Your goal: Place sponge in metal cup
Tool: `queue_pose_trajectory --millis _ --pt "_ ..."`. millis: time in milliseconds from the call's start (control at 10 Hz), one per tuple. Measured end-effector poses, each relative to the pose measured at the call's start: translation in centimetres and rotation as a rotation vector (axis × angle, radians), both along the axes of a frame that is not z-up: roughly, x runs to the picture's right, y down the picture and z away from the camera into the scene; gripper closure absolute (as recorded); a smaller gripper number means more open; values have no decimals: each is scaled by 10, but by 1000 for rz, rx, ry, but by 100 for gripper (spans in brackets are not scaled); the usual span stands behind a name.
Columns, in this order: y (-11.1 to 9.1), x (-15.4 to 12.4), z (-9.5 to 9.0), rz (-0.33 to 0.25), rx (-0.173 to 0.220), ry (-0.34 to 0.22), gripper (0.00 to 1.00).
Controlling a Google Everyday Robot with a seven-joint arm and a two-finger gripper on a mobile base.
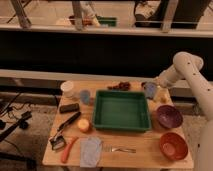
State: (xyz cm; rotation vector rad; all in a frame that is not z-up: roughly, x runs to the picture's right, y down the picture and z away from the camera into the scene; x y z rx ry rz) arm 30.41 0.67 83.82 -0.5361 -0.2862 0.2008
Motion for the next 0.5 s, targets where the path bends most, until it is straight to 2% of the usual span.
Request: queue_pose_trajectory --millis 300,500 --pt "1 2 2 0 0 3 94" --pt "-5 6 9 -14 36 25 94"
